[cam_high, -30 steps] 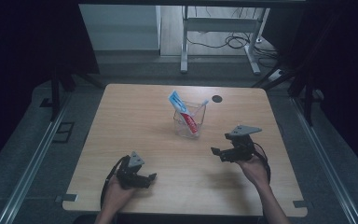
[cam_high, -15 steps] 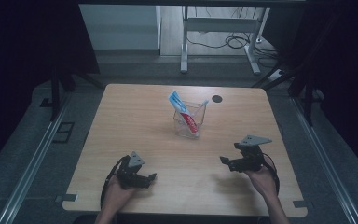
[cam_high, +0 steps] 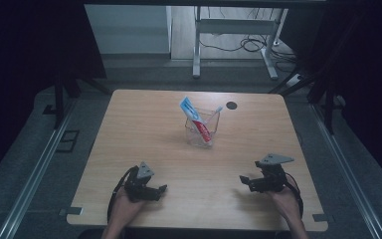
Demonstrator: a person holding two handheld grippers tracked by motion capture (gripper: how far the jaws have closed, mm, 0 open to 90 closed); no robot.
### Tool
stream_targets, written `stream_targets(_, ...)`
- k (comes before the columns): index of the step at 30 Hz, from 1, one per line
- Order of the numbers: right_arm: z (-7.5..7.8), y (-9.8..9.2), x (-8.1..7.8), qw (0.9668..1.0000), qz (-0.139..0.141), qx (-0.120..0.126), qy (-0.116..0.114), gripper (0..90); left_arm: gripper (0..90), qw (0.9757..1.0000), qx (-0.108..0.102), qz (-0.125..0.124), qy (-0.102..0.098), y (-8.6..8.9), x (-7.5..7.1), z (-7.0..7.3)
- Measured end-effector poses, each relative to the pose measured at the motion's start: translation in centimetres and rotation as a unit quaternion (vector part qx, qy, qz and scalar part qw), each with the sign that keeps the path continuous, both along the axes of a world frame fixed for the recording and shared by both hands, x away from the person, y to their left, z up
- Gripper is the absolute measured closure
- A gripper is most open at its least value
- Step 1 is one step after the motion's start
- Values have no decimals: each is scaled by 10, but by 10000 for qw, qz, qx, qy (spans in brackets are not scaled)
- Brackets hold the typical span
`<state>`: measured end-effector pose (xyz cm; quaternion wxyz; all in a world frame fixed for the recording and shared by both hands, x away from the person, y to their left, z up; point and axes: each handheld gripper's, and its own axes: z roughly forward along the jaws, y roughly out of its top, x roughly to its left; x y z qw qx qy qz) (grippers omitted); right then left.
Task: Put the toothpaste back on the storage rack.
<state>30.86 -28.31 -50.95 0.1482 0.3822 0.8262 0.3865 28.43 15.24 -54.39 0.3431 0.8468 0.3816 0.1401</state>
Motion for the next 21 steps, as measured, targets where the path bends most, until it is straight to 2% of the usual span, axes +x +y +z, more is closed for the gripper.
stream_targets(7,-11,-3,-6,9999,-13,-60,100,119,138,10000,-3,5,4,0,0,0)
stream_targets(17,-28,1,-10,9994,39,-289,198,113,138,10000,-3,18,-1,0,-1,0)
stream_targets(21,-32,3,-12,9992,62,-390,51,97,138,10000,-2,18,-2,0,-1,0)
